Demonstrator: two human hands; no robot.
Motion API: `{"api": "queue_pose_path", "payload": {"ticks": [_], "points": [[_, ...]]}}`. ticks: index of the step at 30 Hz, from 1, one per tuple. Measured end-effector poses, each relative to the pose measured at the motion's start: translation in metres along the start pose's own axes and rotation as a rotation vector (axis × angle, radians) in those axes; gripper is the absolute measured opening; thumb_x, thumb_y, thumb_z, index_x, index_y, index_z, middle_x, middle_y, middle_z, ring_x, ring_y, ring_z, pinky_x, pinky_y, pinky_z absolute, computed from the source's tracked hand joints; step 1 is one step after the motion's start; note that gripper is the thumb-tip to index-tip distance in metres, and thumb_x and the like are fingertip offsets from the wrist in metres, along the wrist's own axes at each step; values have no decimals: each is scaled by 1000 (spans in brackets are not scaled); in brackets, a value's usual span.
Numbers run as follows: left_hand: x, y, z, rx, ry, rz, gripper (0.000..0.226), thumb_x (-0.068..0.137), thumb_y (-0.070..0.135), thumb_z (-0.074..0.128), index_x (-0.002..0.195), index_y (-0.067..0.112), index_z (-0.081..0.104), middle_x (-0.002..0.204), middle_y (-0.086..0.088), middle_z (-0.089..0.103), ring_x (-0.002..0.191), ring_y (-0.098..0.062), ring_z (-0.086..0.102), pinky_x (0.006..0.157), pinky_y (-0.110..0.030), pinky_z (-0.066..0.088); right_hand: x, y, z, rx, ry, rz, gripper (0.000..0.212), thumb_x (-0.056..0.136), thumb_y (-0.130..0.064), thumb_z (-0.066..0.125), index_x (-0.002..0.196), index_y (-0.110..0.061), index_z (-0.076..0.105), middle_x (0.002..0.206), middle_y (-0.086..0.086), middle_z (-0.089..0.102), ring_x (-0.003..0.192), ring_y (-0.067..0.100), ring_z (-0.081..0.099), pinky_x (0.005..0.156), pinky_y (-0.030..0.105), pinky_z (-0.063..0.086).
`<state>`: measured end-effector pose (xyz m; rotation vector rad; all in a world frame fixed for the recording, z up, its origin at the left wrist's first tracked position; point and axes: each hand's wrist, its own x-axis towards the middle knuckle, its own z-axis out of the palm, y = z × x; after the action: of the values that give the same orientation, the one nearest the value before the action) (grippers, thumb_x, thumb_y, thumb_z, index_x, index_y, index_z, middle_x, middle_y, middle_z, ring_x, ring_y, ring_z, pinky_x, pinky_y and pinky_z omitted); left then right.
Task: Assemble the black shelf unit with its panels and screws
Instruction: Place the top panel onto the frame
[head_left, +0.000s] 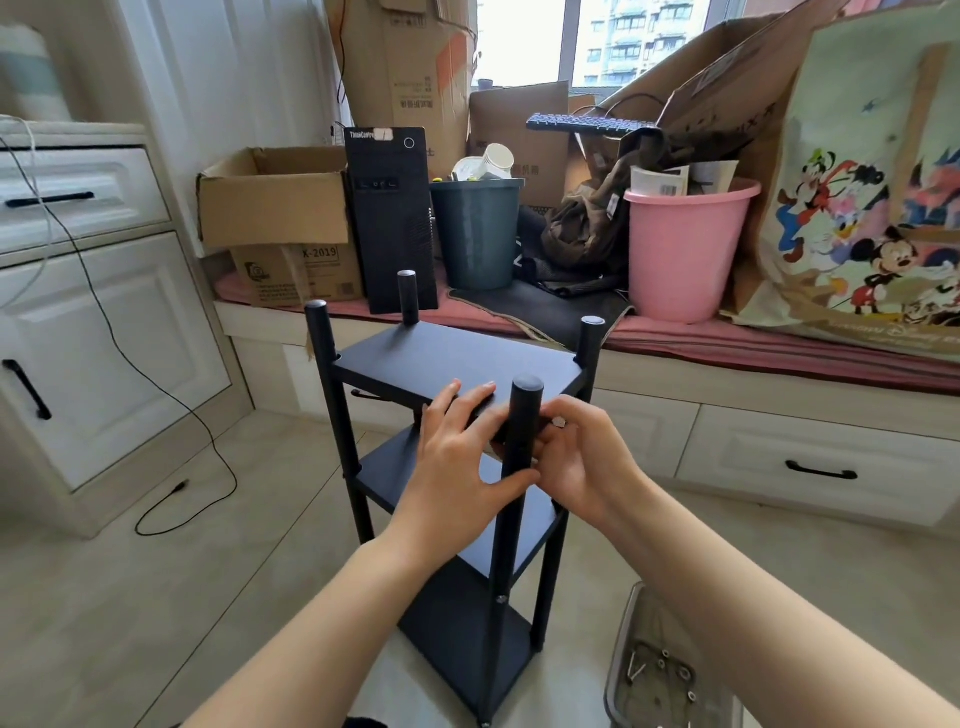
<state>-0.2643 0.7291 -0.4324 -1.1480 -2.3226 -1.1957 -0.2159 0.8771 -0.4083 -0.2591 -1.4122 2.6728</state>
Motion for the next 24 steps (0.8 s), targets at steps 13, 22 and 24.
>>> {"api": "queue_pose_path", "payload": {"ticks": [13,22,24], "points": [[-2,7,-7,-105,19,-28,49,85,33,78,131,25,63,142,14,51,148,-12,24,121,-44,28,31,2,-7,150,-81,19,24,92,-10,55,78,2,70,87,22,71,82,36,72,73,49,59],[0,13,-13,-126,43,-54,42,86,31,77,126,21,68,139,9,56,146,-14,30,119,-50,30,29,0,-2,128,-73,-28,23,91,-10,56,75,-1,70,88,21,70,86,34,72,81,50,59],[1,13,-15,-126,49,-42,43,86,31,78,126,22,68,138,12,55,146,-14,30,119,-50,30,28,-1,1,126,-74,-39,16,91,-10,56,82,-1,66,87,19,71,84,32,72,81,49,59]]}}
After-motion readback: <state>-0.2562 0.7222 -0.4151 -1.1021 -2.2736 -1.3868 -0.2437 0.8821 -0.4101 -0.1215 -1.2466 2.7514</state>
